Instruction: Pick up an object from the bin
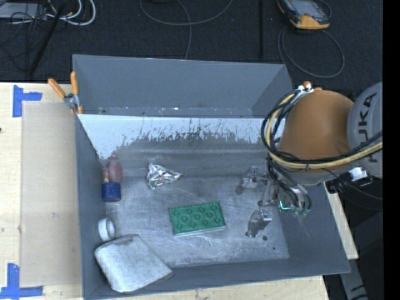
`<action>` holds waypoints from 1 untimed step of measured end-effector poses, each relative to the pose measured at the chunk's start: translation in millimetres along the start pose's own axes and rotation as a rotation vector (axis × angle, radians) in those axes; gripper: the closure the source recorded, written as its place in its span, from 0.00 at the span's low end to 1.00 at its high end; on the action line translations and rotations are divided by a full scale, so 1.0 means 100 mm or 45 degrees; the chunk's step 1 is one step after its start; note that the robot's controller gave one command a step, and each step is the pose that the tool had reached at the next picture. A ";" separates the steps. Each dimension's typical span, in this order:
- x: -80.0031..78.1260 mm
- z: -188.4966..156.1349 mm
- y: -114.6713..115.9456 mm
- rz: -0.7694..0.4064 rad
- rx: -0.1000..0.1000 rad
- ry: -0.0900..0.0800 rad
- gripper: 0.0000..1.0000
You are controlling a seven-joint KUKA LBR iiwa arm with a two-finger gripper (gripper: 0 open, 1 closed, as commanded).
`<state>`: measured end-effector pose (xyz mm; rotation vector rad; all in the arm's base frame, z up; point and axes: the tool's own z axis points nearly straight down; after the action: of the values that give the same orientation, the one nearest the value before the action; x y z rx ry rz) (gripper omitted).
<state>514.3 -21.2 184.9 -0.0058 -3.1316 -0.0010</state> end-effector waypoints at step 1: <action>-0.12 1.10 0.21 -0.230 0.003 -0.031 0.00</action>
Offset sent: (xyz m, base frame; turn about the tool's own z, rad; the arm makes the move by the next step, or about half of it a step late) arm 0.0067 0.0212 -0.1131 -0.1839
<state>525.6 -0.4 75.0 0.2788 -3.1435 0.0018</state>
